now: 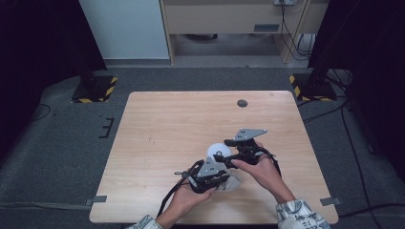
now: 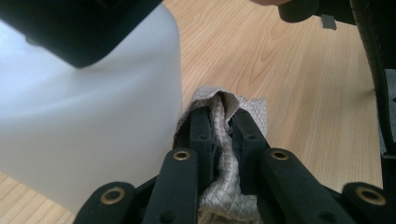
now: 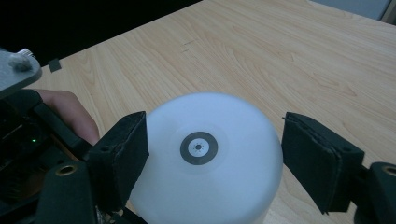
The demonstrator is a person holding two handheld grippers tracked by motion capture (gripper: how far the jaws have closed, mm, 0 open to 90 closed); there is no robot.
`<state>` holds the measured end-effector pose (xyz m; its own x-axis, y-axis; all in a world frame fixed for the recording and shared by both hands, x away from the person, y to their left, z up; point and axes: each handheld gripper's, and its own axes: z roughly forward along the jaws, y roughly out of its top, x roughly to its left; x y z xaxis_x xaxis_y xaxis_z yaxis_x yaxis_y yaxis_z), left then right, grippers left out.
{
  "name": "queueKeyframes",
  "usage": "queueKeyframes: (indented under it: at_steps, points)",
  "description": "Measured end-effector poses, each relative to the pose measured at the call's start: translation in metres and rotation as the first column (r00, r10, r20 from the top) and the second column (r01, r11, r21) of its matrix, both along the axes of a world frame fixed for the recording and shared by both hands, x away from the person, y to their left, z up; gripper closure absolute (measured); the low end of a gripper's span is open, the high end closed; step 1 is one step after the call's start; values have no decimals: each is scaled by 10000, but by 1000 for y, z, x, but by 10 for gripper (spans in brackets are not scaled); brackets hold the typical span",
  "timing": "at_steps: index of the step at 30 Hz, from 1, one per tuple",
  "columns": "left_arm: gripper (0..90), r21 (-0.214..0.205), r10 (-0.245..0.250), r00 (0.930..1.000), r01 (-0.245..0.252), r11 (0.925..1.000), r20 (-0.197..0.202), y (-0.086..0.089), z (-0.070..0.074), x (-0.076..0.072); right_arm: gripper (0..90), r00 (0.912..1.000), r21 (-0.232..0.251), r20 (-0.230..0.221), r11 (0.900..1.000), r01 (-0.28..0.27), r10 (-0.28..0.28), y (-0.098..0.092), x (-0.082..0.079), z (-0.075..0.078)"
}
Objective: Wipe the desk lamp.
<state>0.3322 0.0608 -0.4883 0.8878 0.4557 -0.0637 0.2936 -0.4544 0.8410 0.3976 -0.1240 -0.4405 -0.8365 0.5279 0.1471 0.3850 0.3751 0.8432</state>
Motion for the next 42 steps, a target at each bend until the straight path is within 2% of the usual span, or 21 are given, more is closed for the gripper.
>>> queueKeyframes:
  at_steps: [4, 6, 11, 16, 19, 23, 27, 31, 42]
  points:
    - [806, -387, -79, 10000, 77, 9992, -50, 10, 10, -1, 239, 10000, -4, -11, 10000, 16, -16, 0, 0, 0]
    - [806, -433, -112, 9999, 109, 9990, -69, 17, 14, -3, 240, 10000, -14, 24, 10000, 6, -6, 0, -1, 0]
    - [806, -263, -116, 9996, 109, 9996, -259, 33, 16, -1, 200, 9998, 59, 174, 9999, 112, -113, -2, -2, 2]
    - [805, -10, -152, 9986, 152, 9999, -500, 47, 15, 2, 200, 9996, 119, 228, 9998, 168, -171, -8, -4, 4]
    - [805, 65, -153, 9986, 156, 9999, -503, 53, 16, 2, 202, 9996, 146, 217, 9997, 170, -173, -11, -5, 4]
    - [805, 6, 98, 9988, -97, 10000, -477, 66, 18, 2, 204, 9996, 168, 188, 9997, 187, -190, -13, -5, 4]
    - [805, -39, 536, 9971, -539, 9985, -534, 81, 18, 10, 203, 9998, 55, 143, 9999, 154, -155, -10, -5, 2]
    - [805, -2, 791, 9951, -793, 9969, -589, 85, 15, 17, 201, 10000, -15, 66, 10000, 70, -70, -7, -5, 0]
    - [805, -156, 959, 9937, -969, 9952, -573, 89, 18, 24, 210, 9992, 181, -391, 9998, -100, 107, -7, -3, -2]
